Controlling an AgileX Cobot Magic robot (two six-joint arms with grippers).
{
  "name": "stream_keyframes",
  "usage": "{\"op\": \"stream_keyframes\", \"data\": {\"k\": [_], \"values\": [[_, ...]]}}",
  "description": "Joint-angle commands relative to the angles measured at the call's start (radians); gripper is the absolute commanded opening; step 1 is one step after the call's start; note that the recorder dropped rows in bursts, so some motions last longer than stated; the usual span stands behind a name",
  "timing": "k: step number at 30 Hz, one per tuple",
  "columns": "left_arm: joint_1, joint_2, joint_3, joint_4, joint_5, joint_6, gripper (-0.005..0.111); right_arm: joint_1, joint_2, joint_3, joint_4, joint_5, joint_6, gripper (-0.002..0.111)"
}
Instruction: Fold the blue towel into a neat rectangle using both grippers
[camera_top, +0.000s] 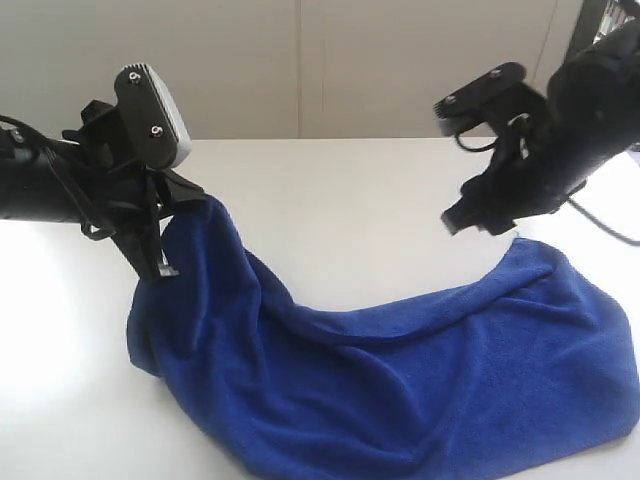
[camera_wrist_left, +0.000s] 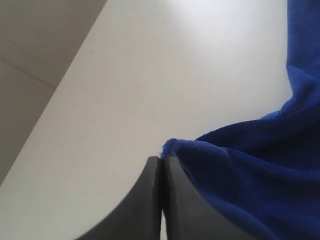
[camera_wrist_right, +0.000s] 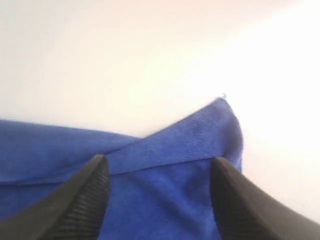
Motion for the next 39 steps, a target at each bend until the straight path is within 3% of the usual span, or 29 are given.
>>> {"op": "stream_keyframes", "data": {"k": [1,3,7,20,23,26,36,39], "values": [[-0.004,-0.001,0.02,-0.01,0.006,-0.008,0.0,-0.187,0.148,-0.141,0.33,0.046,-0.386,0.052],[-0.004,-0.001,0.02,-0.01,0.022,-0.008,0.0,-0.255,0.237,-0.225,0.438,0.126,-0.528,0.049],[-0.004,-0.001,0.024,-0.01,0.043,-0.011,0.0,-0.335,0.403,-0.381,0.444,0.174,-0.535,0.049],[-0.004,-0.001,0.024,-0.01,0.05,-0.011,0.0,-0.332,0.575,-0.429,0.351,-0.019,-0.469,0.049],[-0.004,-0.001,0.024,-0.01,0.054,-0.011,0.0,-0.332,0.587,-0.429,0.351,-0.037,-0.446,0.039],[-0.004,-0.001,0.024,-0.012,0.076,-0.011,0.0,-0.332,0.589,-0.429,0.355,-0.032,-0.43,0.023],[-0.004,-0.001,0.024,-0.012,0.102,-0.011,0.0,-0.332,0.649,-0.429,0.355,0.047,-0.423,0.023],[-0.004,-0.001,0.024,-0.012,0.102,-0.011,0.0,-0.332,0.649,-0.429,0.344,0.054,-0.425,0.009]]}}
